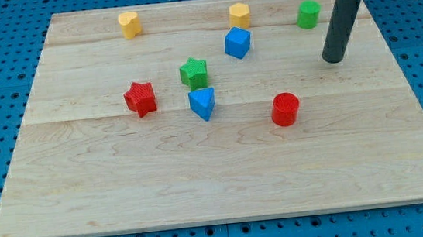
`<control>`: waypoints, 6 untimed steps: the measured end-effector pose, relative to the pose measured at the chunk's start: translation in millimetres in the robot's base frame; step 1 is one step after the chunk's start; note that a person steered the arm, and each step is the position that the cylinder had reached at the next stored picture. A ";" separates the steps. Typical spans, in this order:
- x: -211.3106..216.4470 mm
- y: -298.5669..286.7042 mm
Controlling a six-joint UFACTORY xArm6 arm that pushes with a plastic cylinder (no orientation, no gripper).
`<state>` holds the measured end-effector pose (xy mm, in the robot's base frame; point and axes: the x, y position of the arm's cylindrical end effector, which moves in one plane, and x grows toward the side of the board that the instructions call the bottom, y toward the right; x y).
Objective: Move your arm towards the right side of the red circle
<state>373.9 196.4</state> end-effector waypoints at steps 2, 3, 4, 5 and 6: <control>-2.1 6.3; -2.0 5.9; -2.0 5.9; -5.7 5.1; -9.2 -1.8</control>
